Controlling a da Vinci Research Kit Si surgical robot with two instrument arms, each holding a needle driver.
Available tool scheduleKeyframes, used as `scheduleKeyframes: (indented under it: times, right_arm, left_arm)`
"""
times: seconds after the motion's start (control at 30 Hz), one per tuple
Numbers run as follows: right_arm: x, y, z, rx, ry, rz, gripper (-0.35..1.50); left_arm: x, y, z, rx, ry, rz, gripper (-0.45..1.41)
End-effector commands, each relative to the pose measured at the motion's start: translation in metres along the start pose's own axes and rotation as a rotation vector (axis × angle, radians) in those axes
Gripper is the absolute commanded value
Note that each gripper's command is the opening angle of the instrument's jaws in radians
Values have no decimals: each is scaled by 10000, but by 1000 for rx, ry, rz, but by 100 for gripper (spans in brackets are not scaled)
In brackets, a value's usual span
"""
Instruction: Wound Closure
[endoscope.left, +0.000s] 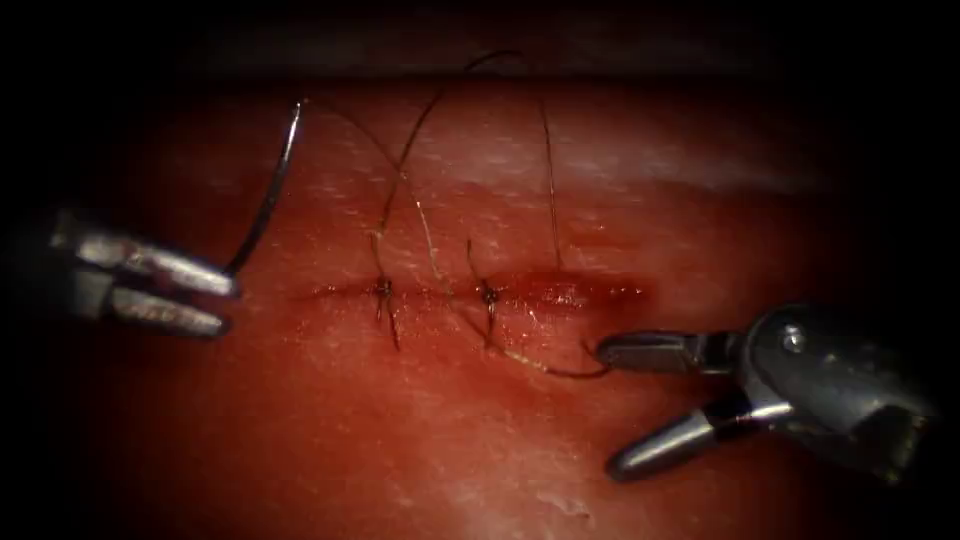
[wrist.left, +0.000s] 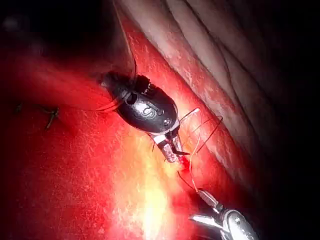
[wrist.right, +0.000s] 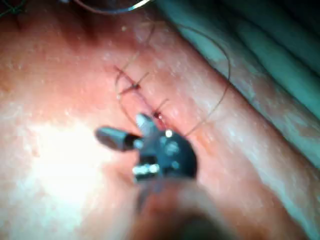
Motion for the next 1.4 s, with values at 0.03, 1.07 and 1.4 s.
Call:
scheduleKeyframes:
  times: [0.03,1.07,1.4]
  right_arm:
    - [-3,9,6,-18,-6,-21,141]
    - [-4,-19,13,240,-98,-116,-35]
    - [12,-39,6,296,-111,-81,-35]
  left_arm:
    - [-6,-3,4,-1,1,0,-35]
    - [-16,-2,3,18,-9,-22,-35]
    - [-19,-2,3,14,-16,-19,-35]
